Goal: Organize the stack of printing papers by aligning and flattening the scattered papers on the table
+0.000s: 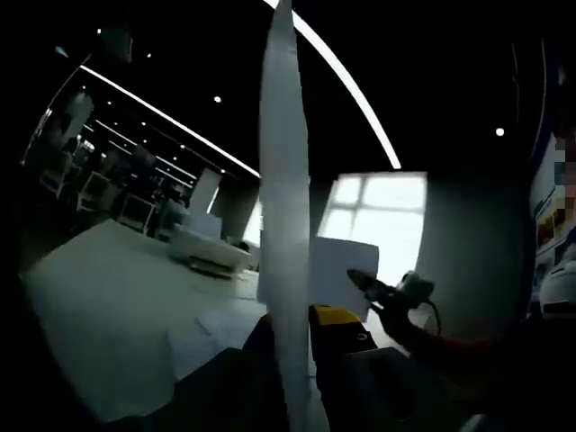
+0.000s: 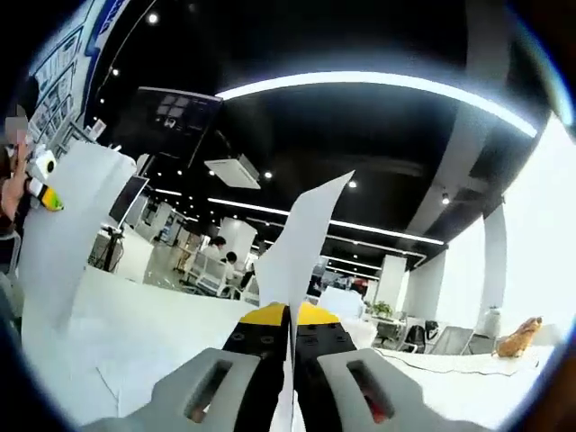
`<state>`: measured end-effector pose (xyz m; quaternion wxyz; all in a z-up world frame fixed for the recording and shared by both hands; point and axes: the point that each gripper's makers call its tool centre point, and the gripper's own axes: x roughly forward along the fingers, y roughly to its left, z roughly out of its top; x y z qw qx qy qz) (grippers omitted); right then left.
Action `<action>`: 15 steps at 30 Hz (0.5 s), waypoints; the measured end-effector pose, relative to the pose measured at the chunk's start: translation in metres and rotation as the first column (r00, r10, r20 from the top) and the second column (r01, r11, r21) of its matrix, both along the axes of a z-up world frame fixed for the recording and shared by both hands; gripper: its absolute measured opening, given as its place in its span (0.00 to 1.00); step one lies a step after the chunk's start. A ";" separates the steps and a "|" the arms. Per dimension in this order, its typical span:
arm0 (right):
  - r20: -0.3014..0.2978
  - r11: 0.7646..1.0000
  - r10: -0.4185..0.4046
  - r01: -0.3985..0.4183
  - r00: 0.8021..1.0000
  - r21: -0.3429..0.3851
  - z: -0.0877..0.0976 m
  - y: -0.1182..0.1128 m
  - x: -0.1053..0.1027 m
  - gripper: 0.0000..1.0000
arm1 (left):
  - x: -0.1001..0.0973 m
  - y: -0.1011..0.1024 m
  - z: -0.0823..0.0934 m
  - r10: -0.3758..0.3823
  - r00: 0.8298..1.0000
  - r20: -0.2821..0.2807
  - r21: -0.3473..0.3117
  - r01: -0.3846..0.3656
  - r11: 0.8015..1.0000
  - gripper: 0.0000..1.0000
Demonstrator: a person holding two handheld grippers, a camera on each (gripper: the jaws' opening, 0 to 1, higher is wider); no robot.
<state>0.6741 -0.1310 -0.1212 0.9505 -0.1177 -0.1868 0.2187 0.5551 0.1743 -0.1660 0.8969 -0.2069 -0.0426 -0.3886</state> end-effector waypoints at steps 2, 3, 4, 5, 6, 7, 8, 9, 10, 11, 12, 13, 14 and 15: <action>0.004 1.000 0.029 -0.029 1.000 0.008 0.006 0.012 -0.008 0.00 | 0.001 0.001 -0.001 -0.004 1.000 -0.013 -0.025 0.004 1.000 0.06; 0.008 0.999 0.042 -0.042 0.999 0.009 0.009 0.016 -0.012 0.00 | 0.001 0.002 -0.001 -0.006 1.000 -0.017 -0.035 0.005 0.999 0.06; 0.010 0.999 0.053 -0.053 0.999 0.007 0.011 0.020 -0.013 0.00 | 0.002 0.002 -0.002 -0.006 1.000 -0.021 -0.041 0.005 0.999 0.06; 0.014 0.998 0.061 -0.061 0.998 0.006 0.013 0.024 -0.016 0.00 | 0.002 0.002 -0.002 -0.006 1.000 -0.022 -0.045 0.005 0.999 0.06; 0.020 0.997 0.072 -0.072 0.997 0.005 0.016 0.026 -0.017 0.00 | 0.002 0.002 -0.002 -0.006 1.000 -0.025 -0.047 0.004 0.999 0.06; 0.024 0.997 0.083 -0.083 0.996 0.006 0.018 0.029 -0.019 0.00 | 0.002 0.003 -0.002 -0.004 1.000 -0.026 -0.049 0.003 0.999 0.06; 0.026 0.996 0.092 -0.092 0.995 0.008 0.020 0.031 -0.021 0.00 | 0.002 0.003 -0.002 -0.003 1.000 -0.028 -0.050 0.001 0.999 0.06; 0.031 0.995 0.099 -0.099 0.995 0.010 0.023 0.034 -0.023 0.00 | 0.002 0.003 -0.002 -0.003 1.000 -0.029 -0.052 0.002 0.999 0.06; 0.034 0.994 0.104 -0.104 0.994 0.014 0.024 0.034 -0.023 0.00 | 0.002 0.003 -0.002 -0.005 1.000 -0.030 -0.055 0.003 0.998 0.06; 0.036 0.993 0.113 -0.114 0.993 0.024 0.027 0.036 -0.024 0.00 | 0.002 0.003 -0.002 -0.007 0.999 -0.032 -0.060 0.005 0.998 0.06; 0.035 0.993 0.114 -0.115 0.993 0.037 0.029 0.036 -0.024 0.00 | 0.002 0.003 -0.002 -0.008 0.999 -0.034 -0.065 0.006 0.998 0.06; 0.019 0.994 0.095 -0.096 0.995 0.050 0.031 0.035 -0.022 0.00 | 0.002 0.003 -0.002 -0.011 0.999 -0.036 -0.072 0.009 0.997 0.06; -0.004 0.994 0.088 -0.088 0.996 0.062 0.032 0.035 -0.019 0.00 | 0.002 0.002 -0.002 -0.014 0.999 -0.038 -0.077 0.011 0.997 0.06; -0.017 0.992 0.092 -0.090 0.996 0.083 0.034 0.034 -0.019 0.00 | 0.001 0.001 -0.002 -0.015 0.999 -0.040 -0.078 0.012 0.997 0.06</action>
